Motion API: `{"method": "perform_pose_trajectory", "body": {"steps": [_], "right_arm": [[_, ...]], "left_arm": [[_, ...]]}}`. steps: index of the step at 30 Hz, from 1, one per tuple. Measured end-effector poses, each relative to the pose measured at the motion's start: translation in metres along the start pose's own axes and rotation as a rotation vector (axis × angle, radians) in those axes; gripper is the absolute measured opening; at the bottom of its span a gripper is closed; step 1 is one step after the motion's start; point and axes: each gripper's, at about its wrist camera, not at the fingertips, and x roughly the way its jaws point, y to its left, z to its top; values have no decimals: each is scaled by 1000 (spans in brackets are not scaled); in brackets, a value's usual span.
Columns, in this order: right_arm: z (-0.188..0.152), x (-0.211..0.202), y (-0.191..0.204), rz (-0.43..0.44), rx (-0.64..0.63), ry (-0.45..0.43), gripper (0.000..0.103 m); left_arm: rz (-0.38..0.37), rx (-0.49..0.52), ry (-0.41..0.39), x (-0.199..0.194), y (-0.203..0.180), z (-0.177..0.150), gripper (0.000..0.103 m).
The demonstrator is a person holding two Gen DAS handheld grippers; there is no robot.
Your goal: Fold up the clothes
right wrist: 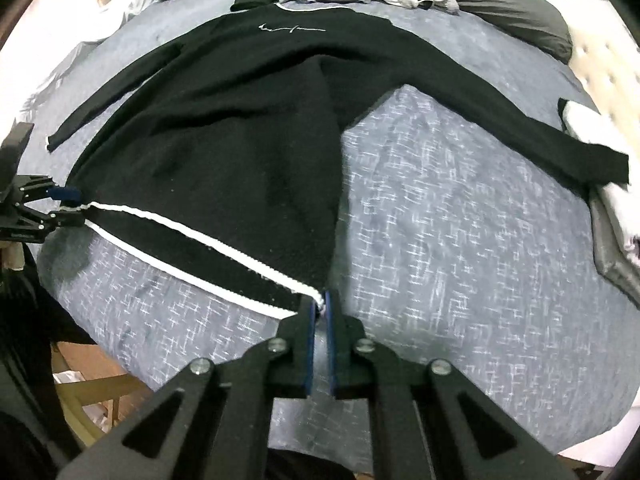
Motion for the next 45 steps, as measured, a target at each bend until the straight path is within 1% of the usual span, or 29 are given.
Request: {"method": "perform_pose_trajectory", "body": {"steps": [4,5,6,7,8,9,10,12,15,16,17,18,19,20,21,22,25,30,32,38,39,40,41,45], "right_arm": [[-7,-2,-14,17,44,-5,4],[-8,-3,-17,17,52,-6,4],[-9,-3,-20,16,59,-8,4],[-10,-4,-21,17,64,-8,4],[-12,-6,-23,19,66,-9,4],[-13,-7,-23,21,61,-9,4],[-15,-9,-22,24,57,-8,4],[-19,-12,-22,28,47,-7,4],[-25,-13,-21,35,32,3,4],[-26,-12,-21,34,30,9,4],[-28,-10,-22,33,28,14,4],[-29,-8,-22,35,31,18,4],[-30,-6,-23,37,35,22,4],[-31,-4,-23,36,36,25,4],[-32,-2,-24,37,37,28,4],[-32,0,-24,38,36,32,4],[-35,6,-27,42,44,43,4],[-35,3,-28,55,51,34,4],[-35,2,-29,61,54,30,4],[-34,-2,-29,76,65,17,4],[-34,-3,-28,76,66,13,4],[-33,-5,-27,75,64,7,4],[-33,-8,-26,74,62,-1,4],[-30,-22,-25,79,48,-32,4]], "left_arm": [[21,45,4,2,-4,-2,56],[24,56,4,2,-5,-2,51],[22,64,9,3,-6,-2,41],[15,68,15,4,-6,-3,34],[7,70,16,4,-6,-3,19],[-2,70,15,3,-6,-3,6],[-13,69,14,1,-5,-4,4],[-38,61,9,-3,-3,-4,5],[-94,-48,-37,-21,22,-4,6],[-95,-67,-53,-27,30,-5,8],[-96,-88,-67,-32,38,-6,13],[-99,-116,-75,-36,48,-7,22],[-96,-149,-78,-39,59,-9,27],[-94,-174,-76,-39,68,-10,34],[-103,-195,-68,-38,73,-13,38],[-113,-216,-59,-36,78,-15,38],[-147,-273,-40,-31,88,-20,38],[-218,-317,-8,-14,77,-26,39],[-257,-343,2,-12,84,-27,39],[-280,-353,10,-5,82,-27,37],[-277,-347,11,-4,82,-27,33],[-272,-338,11,-5,81,-27,25],[-266,-329,10,-6,80,-27,7],[-232,-280,-45,-36,76,-22,7]]}}
